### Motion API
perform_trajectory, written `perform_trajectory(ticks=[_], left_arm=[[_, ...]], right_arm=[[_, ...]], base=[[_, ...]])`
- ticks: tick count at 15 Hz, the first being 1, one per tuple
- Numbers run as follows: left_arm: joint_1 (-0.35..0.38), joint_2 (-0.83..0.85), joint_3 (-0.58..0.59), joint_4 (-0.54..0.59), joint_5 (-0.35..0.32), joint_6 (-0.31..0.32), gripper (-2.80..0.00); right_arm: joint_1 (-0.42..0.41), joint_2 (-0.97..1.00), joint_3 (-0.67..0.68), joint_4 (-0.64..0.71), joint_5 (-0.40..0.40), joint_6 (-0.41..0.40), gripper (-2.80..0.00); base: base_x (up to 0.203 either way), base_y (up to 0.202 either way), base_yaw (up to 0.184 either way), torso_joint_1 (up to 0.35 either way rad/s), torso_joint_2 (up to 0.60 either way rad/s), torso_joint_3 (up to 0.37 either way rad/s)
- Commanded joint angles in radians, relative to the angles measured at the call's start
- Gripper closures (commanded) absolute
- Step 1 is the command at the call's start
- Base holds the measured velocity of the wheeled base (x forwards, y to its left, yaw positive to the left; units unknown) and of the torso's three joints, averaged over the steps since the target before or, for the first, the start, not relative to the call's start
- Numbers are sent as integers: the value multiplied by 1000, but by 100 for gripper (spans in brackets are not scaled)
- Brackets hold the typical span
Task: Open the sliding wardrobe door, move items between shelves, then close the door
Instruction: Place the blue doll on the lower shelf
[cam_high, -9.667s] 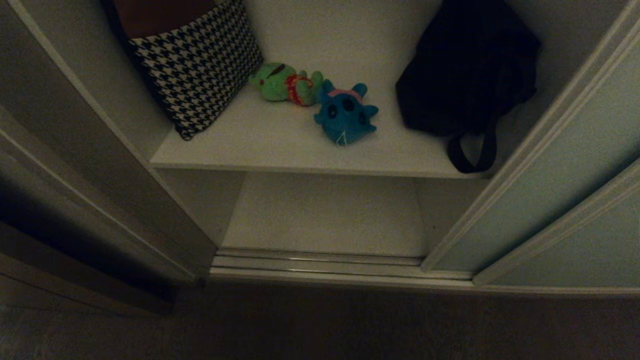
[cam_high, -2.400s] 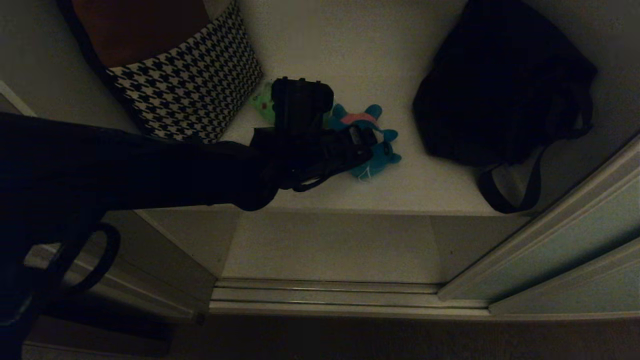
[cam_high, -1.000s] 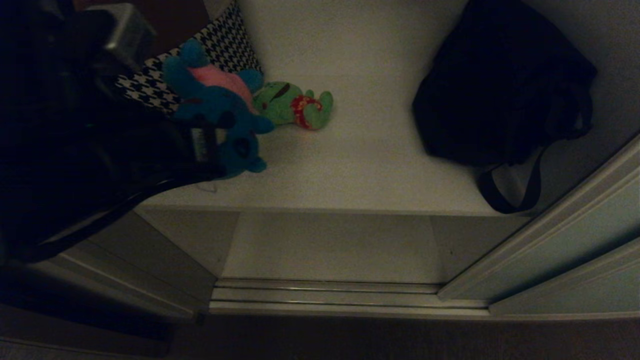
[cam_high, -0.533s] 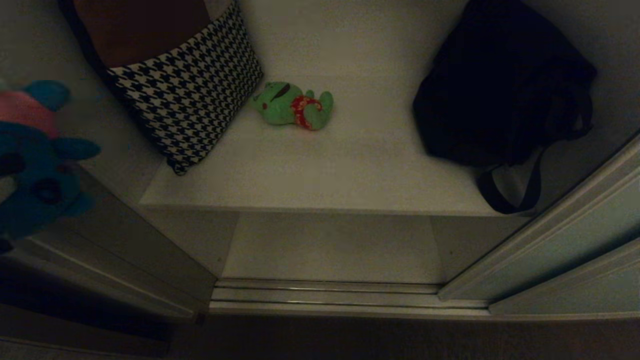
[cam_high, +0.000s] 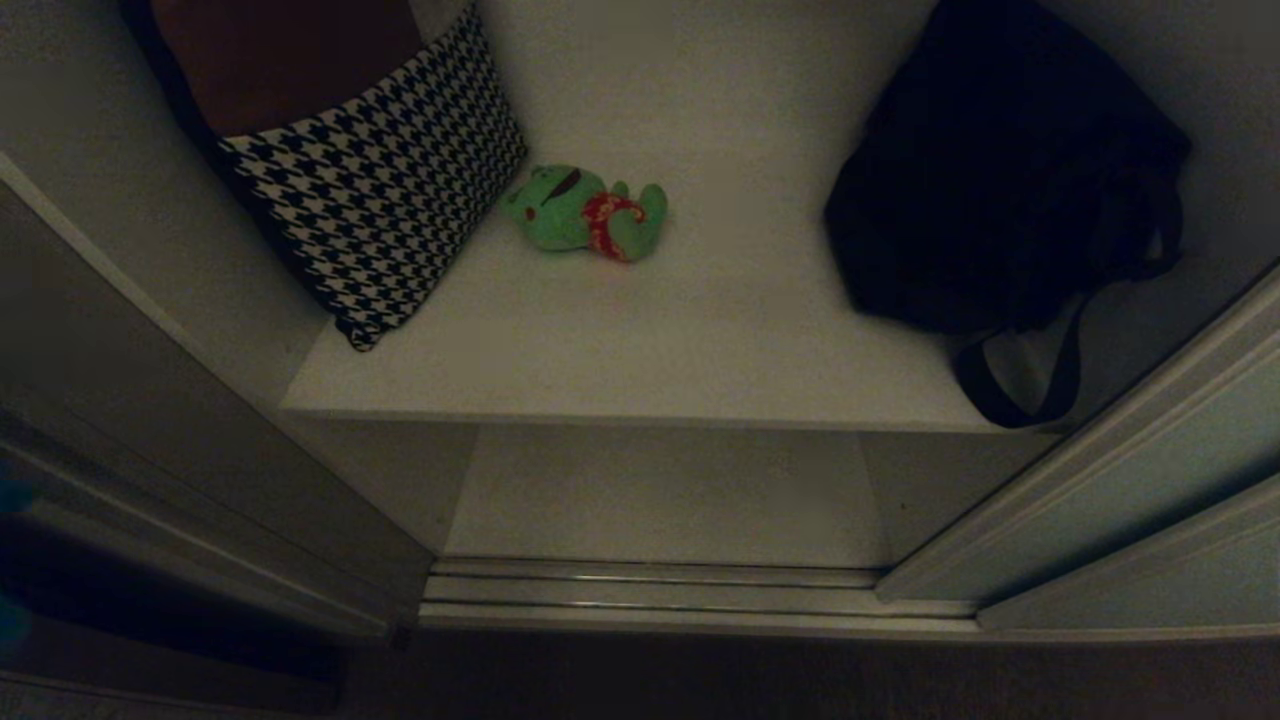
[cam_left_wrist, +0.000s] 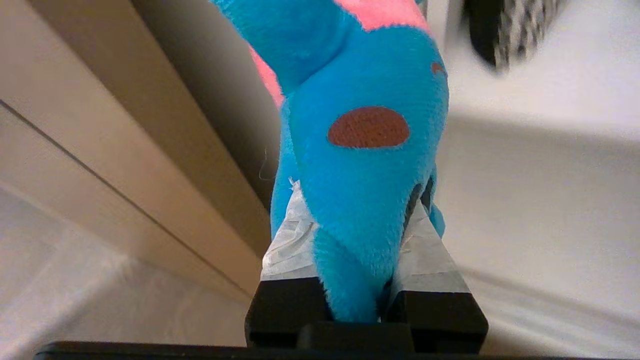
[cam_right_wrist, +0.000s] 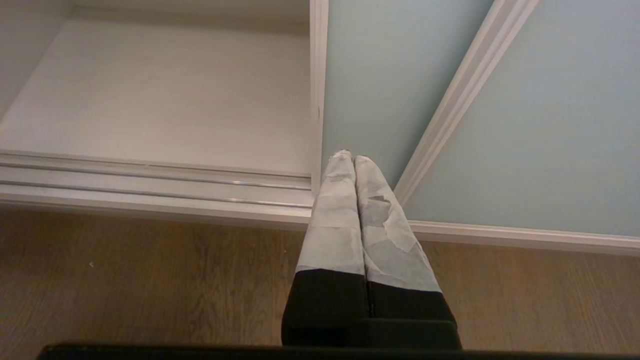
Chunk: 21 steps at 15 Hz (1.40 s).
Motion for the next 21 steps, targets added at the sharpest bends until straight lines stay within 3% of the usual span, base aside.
perform_trajectory(ticks=[1,2,5,7,9,11,12,13,15,17,19,21], left_arm=[[9,-43,90,-22,-62,-11,0],[10,-43,107,-34,-76,-20,0],[10,-42,152,-128,147,-24,0],[23,-43,157,-179,243,-26,0],[105,-81,141,-150,253,-10,0],[124,-211,144,-48,183,37,0],[129,-274,160,39,95,57,0],[132,-308,180,93,-58,63,0],[136,-319,206,169,-332,10,0],[137,-322,230,193,-490,-52,0],[138,-323,252,204,-517,-73,0],[138,-322,252,208,-525,-42,0]], right_arm=[[0,0,0,0,0,0,0],[0,0,0,0,0,0,0],[0,0,0,0,0,0,0],[0,0,0,0,0,0,0],[0,0,0,0,0,0,0],[0,0,0,0,0,0,0],[0,0,0,0,0,0,0],[0,0,0,0,0,1,0],[0,0,0,0,0,1,0],[0,0,0,0,0,0,0],[0,0,0,0,0,0,0],[0,0,0,0,0,0,0]], base=[[0,0,0,0,0,0],[0,0,0,0,0,0],[0,0,0,0,0,0],[0,0,0,0,0,0],[0,0,0,0,0,0],[0,0,0,0,0,0],[0,0,0,0,0,0],[0,0,0,0,0,0],[0,0,0,0,0,0],[0,0,0,0,0,0],[0,0,0,0,0,0],[0,0,0,0,0,0]])
